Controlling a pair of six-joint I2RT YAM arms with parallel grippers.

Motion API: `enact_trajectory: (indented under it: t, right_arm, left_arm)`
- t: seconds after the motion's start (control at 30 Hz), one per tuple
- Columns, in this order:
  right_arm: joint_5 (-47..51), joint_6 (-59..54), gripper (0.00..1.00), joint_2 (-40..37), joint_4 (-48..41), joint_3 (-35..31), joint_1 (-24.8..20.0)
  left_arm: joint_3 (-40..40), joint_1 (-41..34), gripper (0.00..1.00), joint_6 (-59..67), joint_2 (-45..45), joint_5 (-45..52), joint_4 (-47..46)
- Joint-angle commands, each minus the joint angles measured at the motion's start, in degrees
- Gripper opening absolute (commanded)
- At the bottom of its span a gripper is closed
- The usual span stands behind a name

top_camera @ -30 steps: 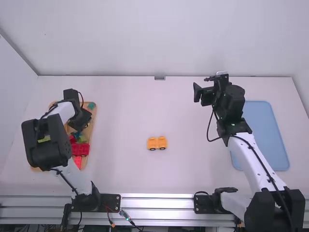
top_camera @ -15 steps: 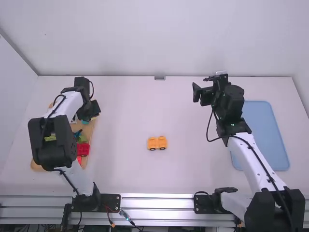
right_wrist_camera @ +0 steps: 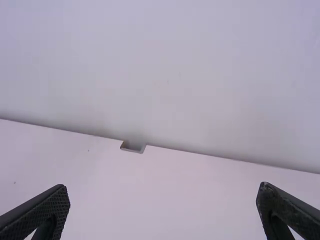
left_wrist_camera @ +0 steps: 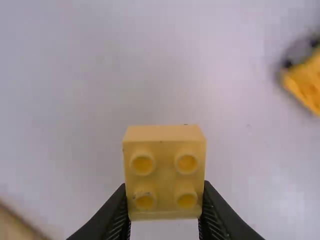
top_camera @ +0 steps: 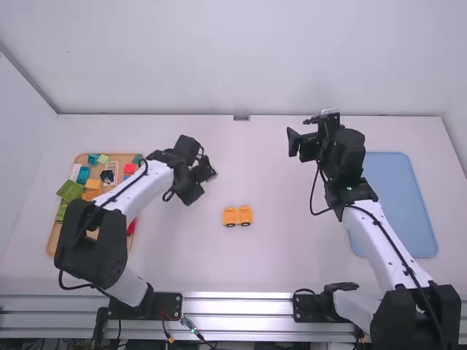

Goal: Assemble lego blocks to make yellow taxi

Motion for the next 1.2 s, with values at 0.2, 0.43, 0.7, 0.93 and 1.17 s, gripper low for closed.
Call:
enact_trajectory:
  t: [0.2,0.43,0.7,0.93,1.17]
  right_arm:
    - [-0.13,0.15,0.99,0.44,-0.7,1.7,0.07]
    - [-0.11,0.15,0.99,0.44,-1.4,1.7,0.04]
    - [-0.13,0.15,0.99,0.44,-1.49,1.7,0.07]
    - [-0.09,0.15,0.99,0.44,-1.49,1.7,0.07]
    - [-0.13,0.17,0.99,0.44,-1.49,1.7,0.04]
  left_arm:
    - [-10.86,-1.36,0.02,29.75,-0.02,2.8,8.85]
    - [-16.5,-1.7,0.02,35.01,-0.02,5.49,16.55]
    - [-17.53,-1.68,0.02,33.27,-0.02,8.55,17.57]
    - [-17.59,-1.7,0.1,33.07,-0.02,9.86,17.29]
    - [-17.59,-1.7,0.74,33.05,-0.02,9.75,17.11]
